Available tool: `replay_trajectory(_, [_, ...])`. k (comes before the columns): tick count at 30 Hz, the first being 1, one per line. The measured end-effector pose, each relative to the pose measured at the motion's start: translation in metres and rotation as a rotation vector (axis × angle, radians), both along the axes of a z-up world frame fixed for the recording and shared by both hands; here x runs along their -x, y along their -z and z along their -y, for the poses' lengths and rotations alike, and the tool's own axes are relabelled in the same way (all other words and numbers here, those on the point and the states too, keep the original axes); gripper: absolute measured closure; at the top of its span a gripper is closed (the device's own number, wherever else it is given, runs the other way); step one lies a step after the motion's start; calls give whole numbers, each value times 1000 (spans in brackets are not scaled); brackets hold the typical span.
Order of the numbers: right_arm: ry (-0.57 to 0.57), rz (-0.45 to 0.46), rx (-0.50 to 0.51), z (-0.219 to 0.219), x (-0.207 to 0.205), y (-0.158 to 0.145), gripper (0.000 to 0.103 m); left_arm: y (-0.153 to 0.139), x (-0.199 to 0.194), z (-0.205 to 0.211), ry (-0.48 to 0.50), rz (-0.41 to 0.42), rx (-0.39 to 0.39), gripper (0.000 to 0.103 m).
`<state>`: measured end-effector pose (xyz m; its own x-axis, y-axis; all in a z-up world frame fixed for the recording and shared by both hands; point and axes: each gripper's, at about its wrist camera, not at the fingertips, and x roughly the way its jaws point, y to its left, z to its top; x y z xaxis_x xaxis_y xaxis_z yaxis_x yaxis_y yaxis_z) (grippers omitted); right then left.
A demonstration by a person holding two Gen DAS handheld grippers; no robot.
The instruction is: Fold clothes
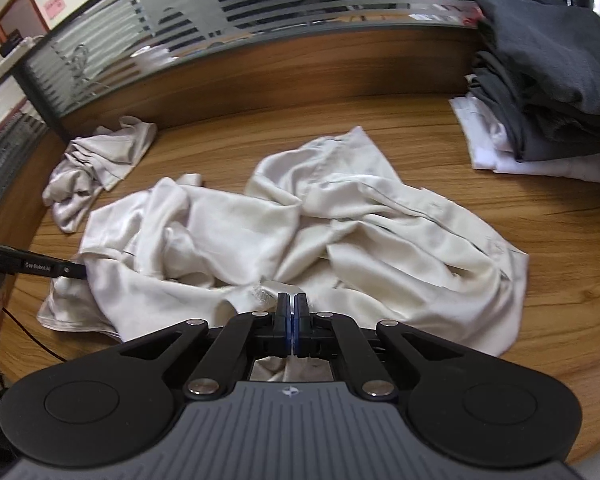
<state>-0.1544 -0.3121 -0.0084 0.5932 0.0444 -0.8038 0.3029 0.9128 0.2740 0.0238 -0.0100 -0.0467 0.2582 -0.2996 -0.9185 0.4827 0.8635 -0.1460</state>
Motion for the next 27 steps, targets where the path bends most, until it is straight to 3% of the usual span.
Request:
replay_trajectory(7, [-88,1,-39,10,-12,-2,102,-25,37,64,88,-60,141,68])
replay_trajectory(16, [-229,-9,-90,34,-24,8,102,-23,60,142,102,-128,196,67])
replay_trajectory(23, [-320,-2,-135,48,-27,16,102,-16,64,185,67,-158,184,67])
replay_trajectory(27, [-345,0,-153,54,-25,21,102,-3,67,195,36,-167,122,67])
